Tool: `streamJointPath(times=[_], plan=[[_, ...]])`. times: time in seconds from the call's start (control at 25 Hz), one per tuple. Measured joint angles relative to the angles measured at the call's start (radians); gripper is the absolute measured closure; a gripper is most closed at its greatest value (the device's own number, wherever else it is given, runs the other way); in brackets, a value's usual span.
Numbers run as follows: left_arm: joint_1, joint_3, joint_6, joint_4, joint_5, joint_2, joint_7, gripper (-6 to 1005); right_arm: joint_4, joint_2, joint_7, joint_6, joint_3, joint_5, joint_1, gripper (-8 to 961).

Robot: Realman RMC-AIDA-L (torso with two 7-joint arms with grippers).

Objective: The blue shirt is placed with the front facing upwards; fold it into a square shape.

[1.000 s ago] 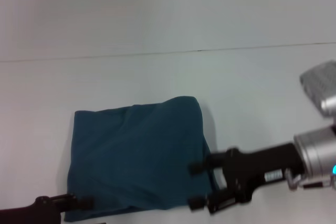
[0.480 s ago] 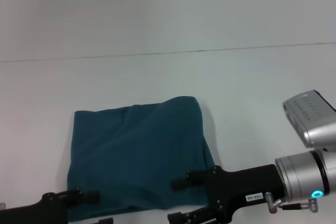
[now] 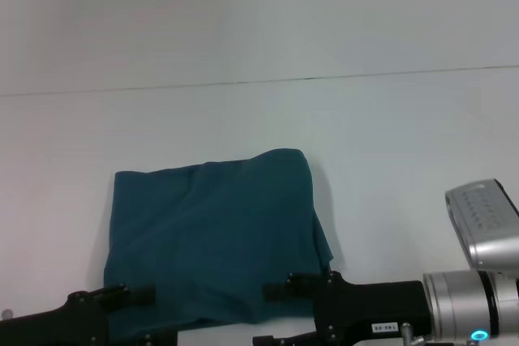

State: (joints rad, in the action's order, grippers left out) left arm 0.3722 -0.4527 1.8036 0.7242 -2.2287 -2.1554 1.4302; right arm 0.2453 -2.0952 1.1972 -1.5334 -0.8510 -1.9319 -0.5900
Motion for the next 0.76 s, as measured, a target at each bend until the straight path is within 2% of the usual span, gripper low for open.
streamJointPath(times=[0.76], plan=[[-0.018,0.000,-0.005,0.006,-0.012,-0.003,-0.086,125,-0.003,0.004,0.007,-0.005,0.003,0.007,0.013,11]])
